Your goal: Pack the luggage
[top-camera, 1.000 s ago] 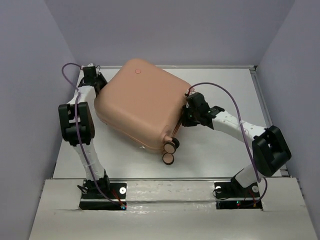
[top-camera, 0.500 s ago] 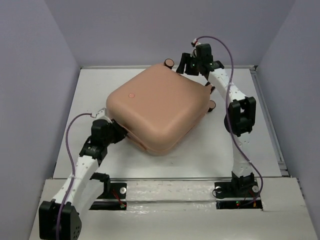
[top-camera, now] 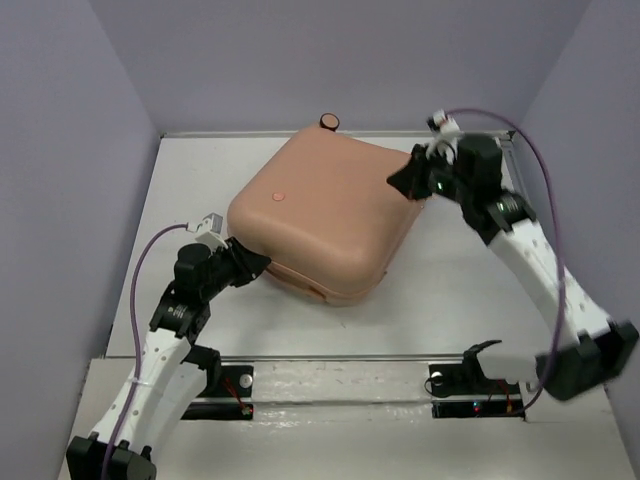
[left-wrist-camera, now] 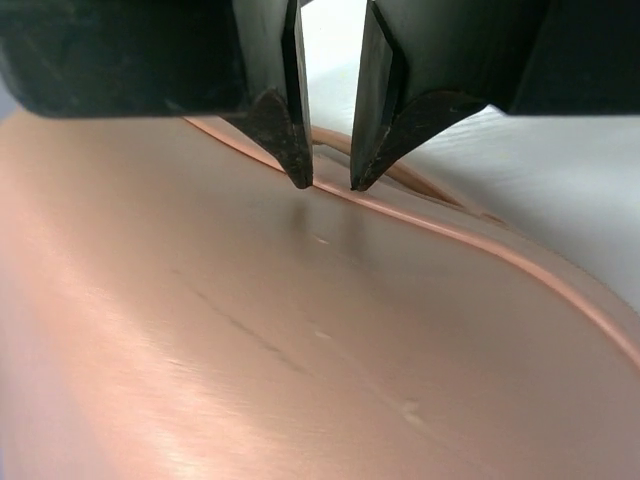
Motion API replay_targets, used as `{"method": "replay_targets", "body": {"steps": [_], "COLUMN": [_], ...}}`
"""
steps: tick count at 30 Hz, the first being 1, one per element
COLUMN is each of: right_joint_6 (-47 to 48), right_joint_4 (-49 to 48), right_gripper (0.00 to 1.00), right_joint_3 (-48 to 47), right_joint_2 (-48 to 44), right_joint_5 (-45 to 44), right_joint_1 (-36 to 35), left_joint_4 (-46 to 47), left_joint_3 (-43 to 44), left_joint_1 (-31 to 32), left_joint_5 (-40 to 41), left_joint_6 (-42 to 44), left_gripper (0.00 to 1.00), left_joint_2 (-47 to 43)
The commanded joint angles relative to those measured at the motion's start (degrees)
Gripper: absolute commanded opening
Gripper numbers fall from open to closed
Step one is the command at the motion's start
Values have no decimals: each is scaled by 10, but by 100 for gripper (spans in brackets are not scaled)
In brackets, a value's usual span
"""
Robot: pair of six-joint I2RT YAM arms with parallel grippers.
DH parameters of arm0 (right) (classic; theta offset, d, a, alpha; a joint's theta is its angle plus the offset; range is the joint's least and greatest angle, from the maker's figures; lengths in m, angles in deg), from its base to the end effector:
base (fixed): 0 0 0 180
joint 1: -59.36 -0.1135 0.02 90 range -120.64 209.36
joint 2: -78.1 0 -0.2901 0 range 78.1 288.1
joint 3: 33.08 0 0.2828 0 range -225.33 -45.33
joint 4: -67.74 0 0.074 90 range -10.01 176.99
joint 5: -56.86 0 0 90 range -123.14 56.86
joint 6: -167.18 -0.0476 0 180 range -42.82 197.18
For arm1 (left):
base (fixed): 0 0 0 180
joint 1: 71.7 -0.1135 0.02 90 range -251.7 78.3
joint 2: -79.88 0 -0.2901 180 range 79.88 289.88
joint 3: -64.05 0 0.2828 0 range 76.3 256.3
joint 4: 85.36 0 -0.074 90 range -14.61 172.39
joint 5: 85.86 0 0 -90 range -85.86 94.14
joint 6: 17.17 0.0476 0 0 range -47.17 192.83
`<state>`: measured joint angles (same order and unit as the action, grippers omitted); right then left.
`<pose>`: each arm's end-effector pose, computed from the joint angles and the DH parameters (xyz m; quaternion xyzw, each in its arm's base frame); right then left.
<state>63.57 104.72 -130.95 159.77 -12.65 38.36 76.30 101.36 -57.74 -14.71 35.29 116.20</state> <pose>0.3305 0.1447 0.4374 -0.1530 0.8017 0.3060 0.4901 0.1735 -0.0590 0.2547 -0.0674 0.7978 -0.3727 0.4690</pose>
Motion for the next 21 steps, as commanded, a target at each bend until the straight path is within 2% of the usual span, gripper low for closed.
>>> {"method": "replay_targets", "body": {"steps": [1,4,5,7,8,10,11,14,18,21], "right_joint_6": [-44,-85,-93,-106,-107,-103,-93,-81,-73,-67], "right_joint_4": [-131,-161,-163,-164,-164,-164,-164,-184,-248,-349], "right_gripper": [7,7,7,7,7,8,17,35,37,41], "right_joint_3": [333,480,503,542,551,562,567,570,592,649], "right_joint_2": [-256,-356,-367,-389,-394,-403,-402,-367,-332,-331], "right_joint_5": [10,14,15,11,9,-6,-6,26,96,129], "right_joint_1": [-3,-3,-3,-3,-3,-3,-3,-3,-3,-3], "left_joint_4": [18,29,36,51,73,88,104,145,187,193], "left_joint_3": [-3,-13,-16,-24,-27,-29,-29,-29,-8,3], "left_joint_1": [36,121,180,244,304,351,377,393,406,406], "left_joint_5": [-51,-23,6,40,73,105,128,124,128,145], "left_joint_6": [0,-38,-46,-64,-86,-102,-110,-116,-112,-103], "left_gripper": [26,22,21,20,20,20,20,21,21,21], "left_joint_2": [-48,-44,-37,-12,-2,13,29,71,132,146]}}
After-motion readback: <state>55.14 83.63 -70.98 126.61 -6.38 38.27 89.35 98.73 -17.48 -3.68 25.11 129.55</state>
